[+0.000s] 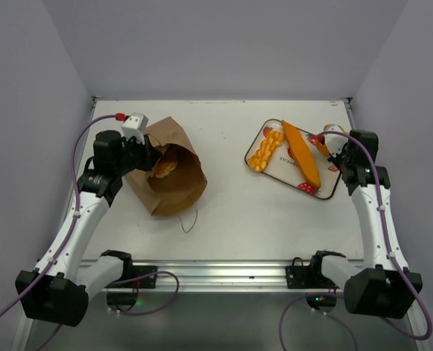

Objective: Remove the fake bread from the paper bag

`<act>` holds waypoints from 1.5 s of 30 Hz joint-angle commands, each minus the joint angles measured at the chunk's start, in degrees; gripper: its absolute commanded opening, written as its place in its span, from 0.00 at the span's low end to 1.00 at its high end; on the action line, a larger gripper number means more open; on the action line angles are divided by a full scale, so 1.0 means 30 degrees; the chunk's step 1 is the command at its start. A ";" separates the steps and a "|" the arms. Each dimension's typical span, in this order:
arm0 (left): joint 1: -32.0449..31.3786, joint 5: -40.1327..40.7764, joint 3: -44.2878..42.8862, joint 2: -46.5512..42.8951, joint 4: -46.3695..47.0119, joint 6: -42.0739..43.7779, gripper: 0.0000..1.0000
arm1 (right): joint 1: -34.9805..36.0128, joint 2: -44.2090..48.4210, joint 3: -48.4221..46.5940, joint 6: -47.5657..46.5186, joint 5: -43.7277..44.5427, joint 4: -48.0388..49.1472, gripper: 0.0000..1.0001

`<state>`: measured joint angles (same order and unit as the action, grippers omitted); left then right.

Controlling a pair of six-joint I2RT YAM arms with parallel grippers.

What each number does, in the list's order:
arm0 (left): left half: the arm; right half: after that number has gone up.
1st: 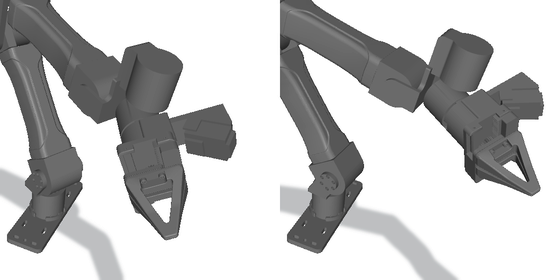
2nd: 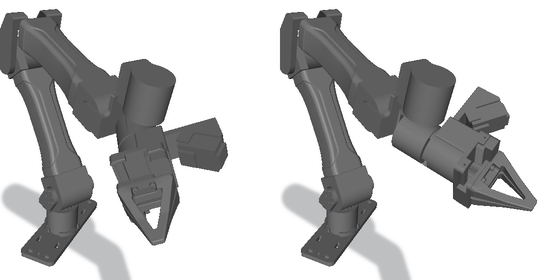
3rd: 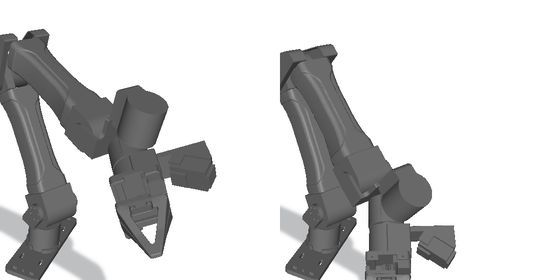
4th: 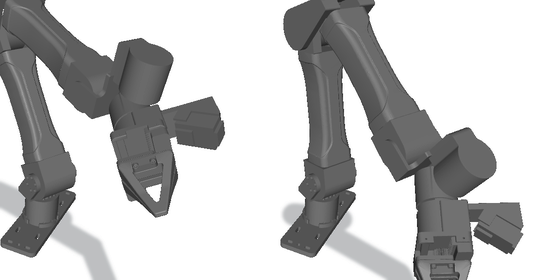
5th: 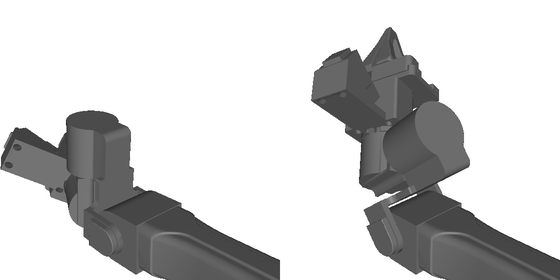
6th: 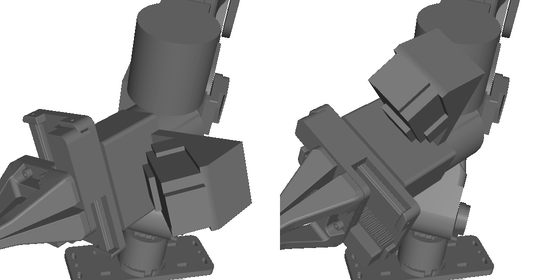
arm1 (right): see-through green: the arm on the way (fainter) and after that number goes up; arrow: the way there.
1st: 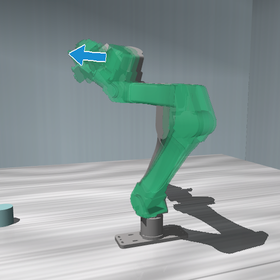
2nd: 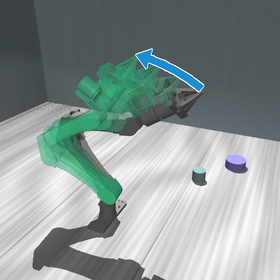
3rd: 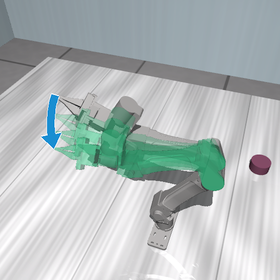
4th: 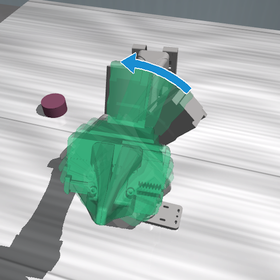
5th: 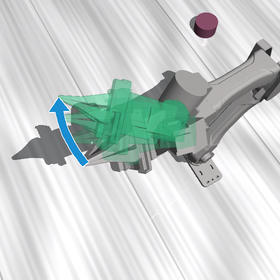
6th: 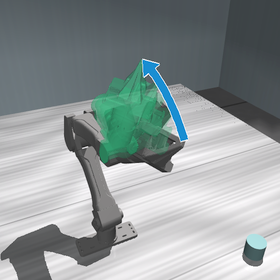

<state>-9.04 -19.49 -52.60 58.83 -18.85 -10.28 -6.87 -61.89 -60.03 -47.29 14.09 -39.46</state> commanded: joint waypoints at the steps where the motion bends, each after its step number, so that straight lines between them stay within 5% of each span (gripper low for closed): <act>1: -0.0005 -0.0301 0.0043 -0.0391 0.0923 0.0059 0.04 | -0.0082 0.0239 0.0554 -0.0409 0.0197 0.1904 0.00; 10: -0.0005 -0.0419 0.0014 -0.0449 0.0893 0.0118 0.04 | -0.0082 0.0238 0.2460 -0.0702 0.0110 0.2432 0.04; 17: -0.0005 -0.0478 -0.0045 -0.0303 0.0922 0.0117 0.03 | -0.0082 0.1204 0.3311 -0.0674 -0.0300 0.1789 0.35; 21: -0.0005 -0.0507 -0.0045 -0.0215 0.0922 0.0088 0.03 | -0.0082 0.1644 0.2931 -0.0264 -0.0681 0.1203 0.44; 45: -0.0034 -0.1530 -0.0397 0.0048 0.0922 -0.0146 0.03 | -0.0081 0.2289 -0.1726 0.1817 -0.5571 -0.2723 0.39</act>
<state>-9.04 -21.17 -52.60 58.81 -18.50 -10.31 -6.87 -56.18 -61.67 -43.35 1.96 -46.00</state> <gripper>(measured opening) 0.036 0.401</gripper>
